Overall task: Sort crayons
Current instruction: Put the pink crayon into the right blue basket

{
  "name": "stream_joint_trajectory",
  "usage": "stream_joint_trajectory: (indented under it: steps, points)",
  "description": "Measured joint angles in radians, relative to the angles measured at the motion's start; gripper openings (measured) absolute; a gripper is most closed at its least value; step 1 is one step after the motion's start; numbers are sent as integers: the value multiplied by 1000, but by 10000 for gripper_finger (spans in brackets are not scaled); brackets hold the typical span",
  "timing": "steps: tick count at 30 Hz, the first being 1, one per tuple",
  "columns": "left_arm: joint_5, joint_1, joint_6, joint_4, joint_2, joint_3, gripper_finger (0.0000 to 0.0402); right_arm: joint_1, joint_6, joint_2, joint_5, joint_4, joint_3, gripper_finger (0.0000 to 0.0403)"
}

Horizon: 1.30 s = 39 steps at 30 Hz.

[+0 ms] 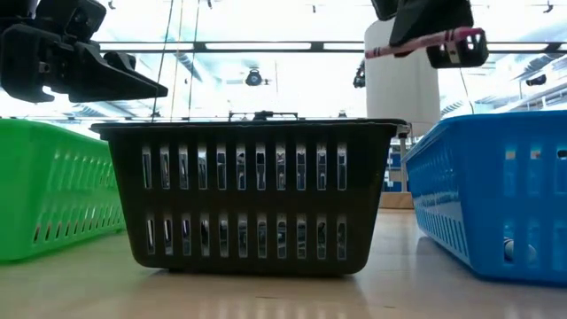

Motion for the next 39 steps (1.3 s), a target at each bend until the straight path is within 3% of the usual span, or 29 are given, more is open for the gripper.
stream_joint_trajectory:
  steps: [31, 39]
  points:
    - [0, 0, 42, 48, 0, 0, 173, 153, 231, 0, 160, 2, 0, 35]
    - [0, 1, 77, 75, 0, 0, 173, 161, 211, 85, 159, 93, -1, 35]
